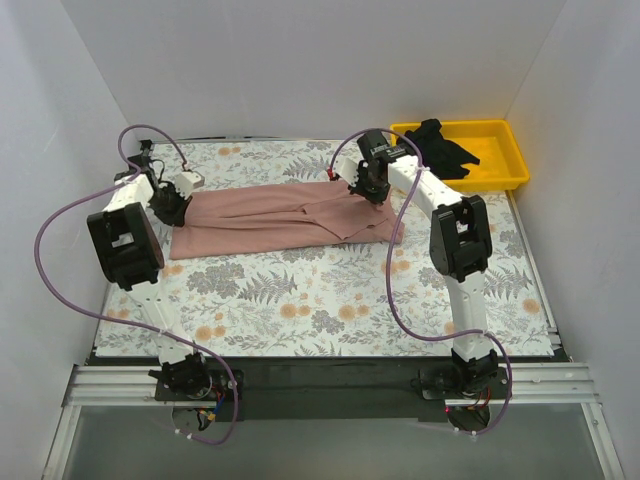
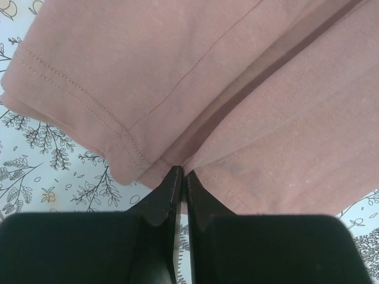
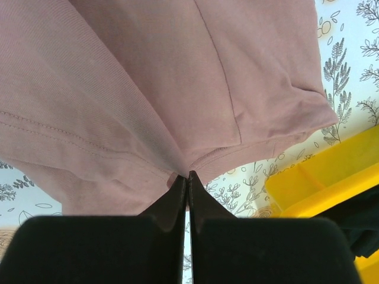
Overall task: Fold and stack the t-shirts
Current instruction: Fold the tshirt
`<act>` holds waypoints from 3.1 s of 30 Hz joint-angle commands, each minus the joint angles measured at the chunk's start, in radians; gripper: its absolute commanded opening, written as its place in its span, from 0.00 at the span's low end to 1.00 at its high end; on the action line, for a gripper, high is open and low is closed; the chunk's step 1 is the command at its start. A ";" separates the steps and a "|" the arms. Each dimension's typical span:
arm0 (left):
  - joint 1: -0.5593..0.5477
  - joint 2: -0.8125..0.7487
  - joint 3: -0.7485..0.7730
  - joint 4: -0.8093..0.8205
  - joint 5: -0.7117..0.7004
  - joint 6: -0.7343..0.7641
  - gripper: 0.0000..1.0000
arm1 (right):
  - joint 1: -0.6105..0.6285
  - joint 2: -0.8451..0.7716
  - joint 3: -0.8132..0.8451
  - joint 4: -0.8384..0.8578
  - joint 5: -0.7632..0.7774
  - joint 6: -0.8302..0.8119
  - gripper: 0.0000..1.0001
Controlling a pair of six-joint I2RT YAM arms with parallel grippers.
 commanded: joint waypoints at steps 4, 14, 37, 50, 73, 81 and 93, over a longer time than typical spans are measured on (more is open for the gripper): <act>-0.012 -0.003 0.046 0.027 -0.032 -0.001 0.00 | -0.011 0.017 0.004 0.001 0.036 -0.012 0.01; -0.012 -0.014 0.036 0.036 -0.058 -0.081 0.07 | -0.011 0.068 0.084 -0.003 0.084 0.043 0.05; 0.014 -0.212 -0.170 -0.058 0.146 -0.484 0.45 | -0.162 -0.097 -0.195 -0.138 -0.310 0.433 0.37; 0.015 -0.164 -0.346 0.013 -0.078 -0.434 0.39 | -0.169 -0.038 -0.333 -0.079 -0.141 0.469 0.16; -0.085 -0.583 -0.291 -0.286 0.302 -0.147 0.43 | -0.155 -0.488 -0.599 -0.146 -0.351 0.453 0.34; -0.526 -0.695 -0.371 0.151 0.438 -0.202 0.51 | -0.206 -0.378 -0.481 -0.141 -0.405 0.550 0.34; -1.011 -0.410 -0.365 0.418 0.280 -0.078 0.48 | -0.283 -0.204 -0.388 -0.151 -0.391 0.585 0.34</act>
